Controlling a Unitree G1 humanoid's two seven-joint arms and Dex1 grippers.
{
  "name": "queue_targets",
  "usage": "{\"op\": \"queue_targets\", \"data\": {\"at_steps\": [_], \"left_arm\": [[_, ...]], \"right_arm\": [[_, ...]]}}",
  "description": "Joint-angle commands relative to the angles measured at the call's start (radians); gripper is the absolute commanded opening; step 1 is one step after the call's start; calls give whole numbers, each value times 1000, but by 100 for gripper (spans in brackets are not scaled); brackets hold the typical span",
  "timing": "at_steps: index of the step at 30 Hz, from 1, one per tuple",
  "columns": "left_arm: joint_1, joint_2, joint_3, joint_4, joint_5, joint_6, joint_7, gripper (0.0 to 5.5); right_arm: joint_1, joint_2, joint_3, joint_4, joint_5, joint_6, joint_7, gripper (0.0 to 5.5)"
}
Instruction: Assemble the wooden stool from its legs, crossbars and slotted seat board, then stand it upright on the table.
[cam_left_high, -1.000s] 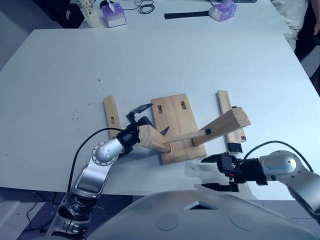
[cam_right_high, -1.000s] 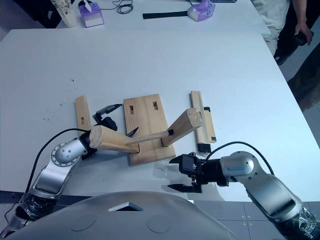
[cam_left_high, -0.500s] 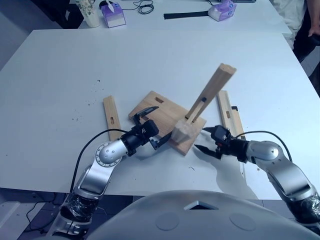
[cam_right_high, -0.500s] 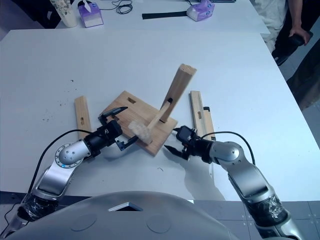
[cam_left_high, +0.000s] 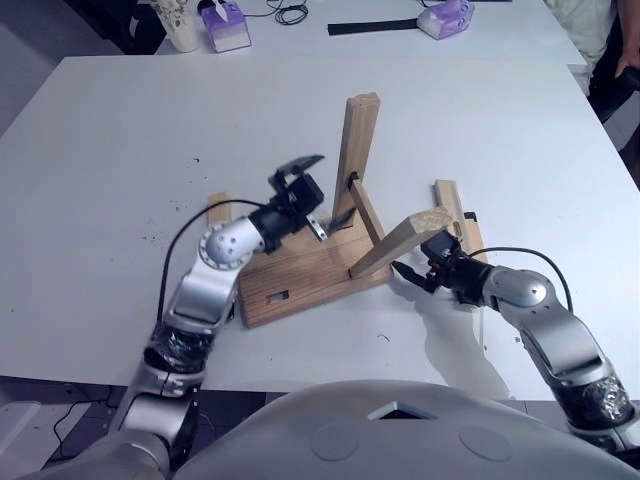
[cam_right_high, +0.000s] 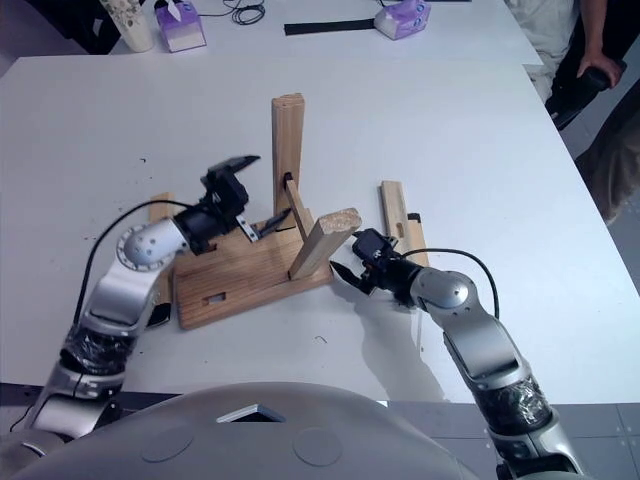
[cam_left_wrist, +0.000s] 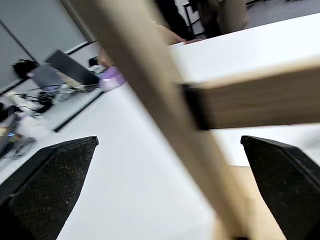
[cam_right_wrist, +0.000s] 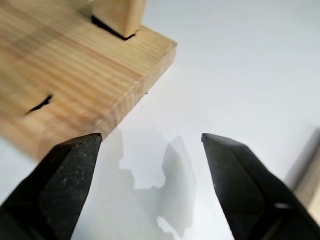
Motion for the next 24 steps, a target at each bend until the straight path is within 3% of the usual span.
{"op": "queue_targets", "data": {"at_steps": [1, 5, 9, 17, 24], "left_arm": [[1, 90, 99, 27, -42, -19, -49, 530], [-39, 161, 179, 174, -19, -100, -38, 530], [-112, 185, 183, 366, 33, -247, -18, 530], [-88, 222, 35, 651, 215, -561, -36, 530], [-76, 218, -33, 631, 187, -643, -138, 530]], "right_arm": [[66, -57, -15, -118, 11, 43, 25, 370], [162, -133, -22, -246, 71, 82, 101, 370], [153, -131, 15, -290, 127, 124, 133, 370], [35, 19, 196, -190, 81, 163, 37, 370], [16, 135, 218, -87, 42, 165, -86, 370]]}}
